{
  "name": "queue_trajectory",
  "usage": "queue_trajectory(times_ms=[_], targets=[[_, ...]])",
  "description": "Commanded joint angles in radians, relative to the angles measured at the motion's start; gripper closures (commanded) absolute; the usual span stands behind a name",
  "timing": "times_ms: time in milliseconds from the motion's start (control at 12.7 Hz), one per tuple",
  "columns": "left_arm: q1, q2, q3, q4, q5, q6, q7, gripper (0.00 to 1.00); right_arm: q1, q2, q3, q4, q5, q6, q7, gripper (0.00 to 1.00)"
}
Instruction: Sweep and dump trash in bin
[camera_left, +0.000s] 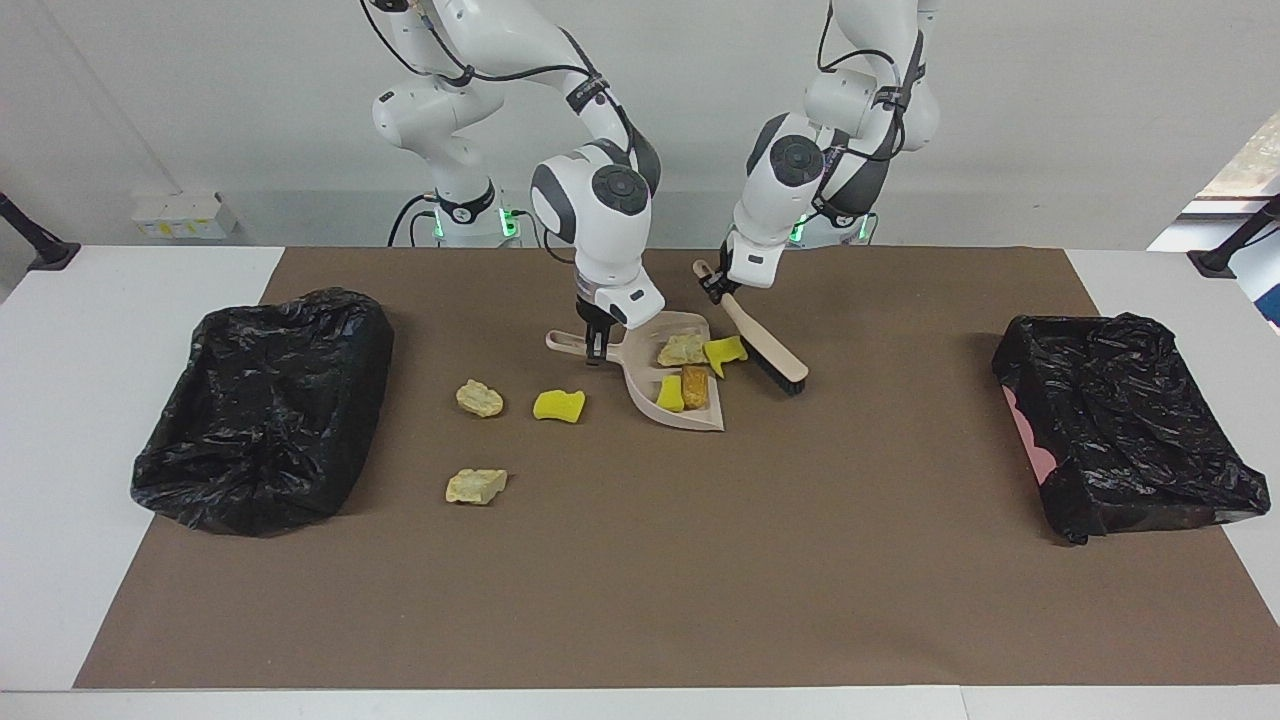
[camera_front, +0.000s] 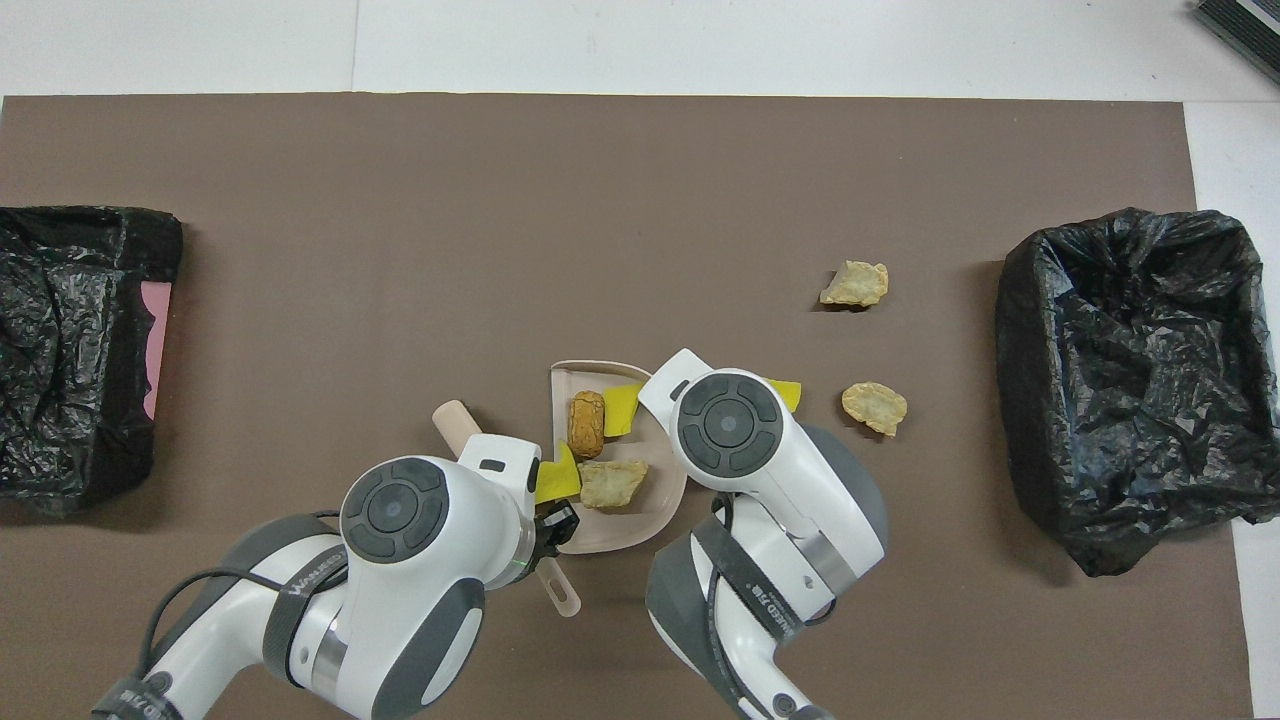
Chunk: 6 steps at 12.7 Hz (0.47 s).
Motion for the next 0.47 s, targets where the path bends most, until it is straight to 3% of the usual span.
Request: queue_trajectory(times_ms=[0, 395], targets=[[-0.017, 0.016, 0.001, 0.023, -0.028, 0.012, 0.124, 1.0, -0.001, 0.005, 0.003, -0.011, -0.017, 0.033, 0.042, 1.0], [-0.054, 0.025, -0.01, 0.067, -0.031, -0.004, 0.267, 1.0, -0.03, 0.007, 0.003, -0.015, -0.014, 0.033, 0.044, 1.0]])
